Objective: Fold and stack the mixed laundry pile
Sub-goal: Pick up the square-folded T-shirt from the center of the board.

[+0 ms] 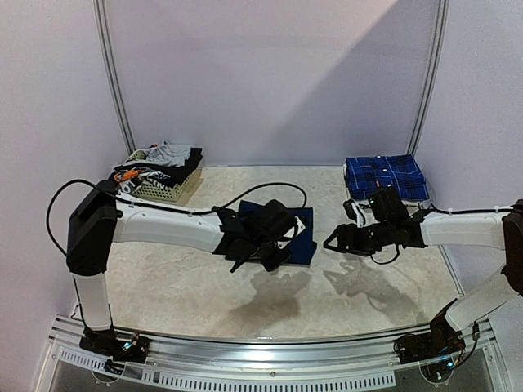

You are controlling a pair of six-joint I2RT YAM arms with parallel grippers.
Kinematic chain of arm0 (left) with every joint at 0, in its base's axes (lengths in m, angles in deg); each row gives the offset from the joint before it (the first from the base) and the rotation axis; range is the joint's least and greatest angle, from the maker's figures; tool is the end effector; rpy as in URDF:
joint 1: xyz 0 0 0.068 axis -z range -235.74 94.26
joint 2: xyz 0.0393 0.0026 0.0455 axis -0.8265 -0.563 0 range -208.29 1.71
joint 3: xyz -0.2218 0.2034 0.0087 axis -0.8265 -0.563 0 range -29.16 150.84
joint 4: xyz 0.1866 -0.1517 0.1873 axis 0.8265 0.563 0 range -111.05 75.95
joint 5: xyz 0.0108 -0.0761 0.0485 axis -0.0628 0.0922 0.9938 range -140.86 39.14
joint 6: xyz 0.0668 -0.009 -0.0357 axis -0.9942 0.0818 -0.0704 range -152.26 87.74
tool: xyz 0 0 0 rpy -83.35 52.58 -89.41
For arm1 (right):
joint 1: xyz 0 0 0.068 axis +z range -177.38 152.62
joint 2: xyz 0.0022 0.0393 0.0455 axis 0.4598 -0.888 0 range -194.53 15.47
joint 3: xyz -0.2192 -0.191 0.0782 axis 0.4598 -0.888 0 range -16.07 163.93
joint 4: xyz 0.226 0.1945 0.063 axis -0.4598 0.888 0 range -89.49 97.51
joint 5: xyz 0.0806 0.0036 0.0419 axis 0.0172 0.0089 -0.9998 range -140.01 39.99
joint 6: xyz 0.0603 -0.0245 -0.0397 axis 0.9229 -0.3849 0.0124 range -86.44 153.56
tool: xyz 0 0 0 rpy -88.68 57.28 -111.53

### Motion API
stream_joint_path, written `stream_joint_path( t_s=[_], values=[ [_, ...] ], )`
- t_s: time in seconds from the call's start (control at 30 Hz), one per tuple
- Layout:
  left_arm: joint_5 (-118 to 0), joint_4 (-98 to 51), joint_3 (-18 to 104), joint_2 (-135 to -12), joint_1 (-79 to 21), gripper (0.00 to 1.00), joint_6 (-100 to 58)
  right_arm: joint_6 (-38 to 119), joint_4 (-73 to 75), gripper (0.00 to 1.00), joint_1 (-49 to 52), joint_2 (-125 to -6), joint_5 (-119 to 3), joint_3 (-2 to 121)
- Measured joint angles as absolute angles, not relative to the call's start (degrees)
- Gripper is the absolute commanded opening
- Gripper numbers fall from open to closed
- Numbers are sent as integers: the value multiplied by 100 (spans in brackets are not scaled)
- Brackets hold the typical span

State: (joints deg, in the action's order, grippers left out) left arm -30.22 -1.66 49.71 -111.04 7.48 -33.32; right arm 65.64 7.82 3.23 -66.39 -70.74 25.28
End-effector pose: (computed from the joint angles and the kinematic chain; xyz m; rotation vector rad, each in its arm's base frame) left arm 0.2405 -0.4259 0.1638 1.1610 2.1223 -0.0372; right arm 0.2714 0.1871 0.1607 -0.1468 2.5472 0.9080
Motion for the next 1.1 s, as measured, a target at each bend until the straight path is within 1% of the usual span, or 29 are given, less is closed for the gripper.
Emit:
stream_joint_path(
  t_s=[0.1,0.13,0.2,0.37,0.57,0.87,1.03,1.1],
  values=[
    [-2912,-211,4977,-11102,960,74,-3879,6778,754,94,55,-6327,-6876,2095],
    [-2888,-238,4977,-11102,1026,76,-4073,6848,761,98,-24,-6202,-6812,1959],
    [-2836,-275,4982,-11104,1120,77,-4445,6988,778,99,-107,-5962,-6692,1787],
    [-2733,-299,5349,-11325,1212,73,-5144,7130,905,99,-171,-5326,-6458,1684],
    [-2709,-378,5801,-11869,1233,72,-5680,7204,1075,99,-271,-4926,-6270,1623],
    [-2746,-408,6079,-12547,1238,62,-6084,7210,1558,99,-409,-4196,-5973,1468],
    [-2696,-636,6112,-12704,1242,52,-6200,7210,1700,99,-420,-4038,-5905,1454],
    [-2635,-775,6116,-12774,1244,45,-6257,7208,1716,99,-420,-4038,-5896,1450]
  ],
)
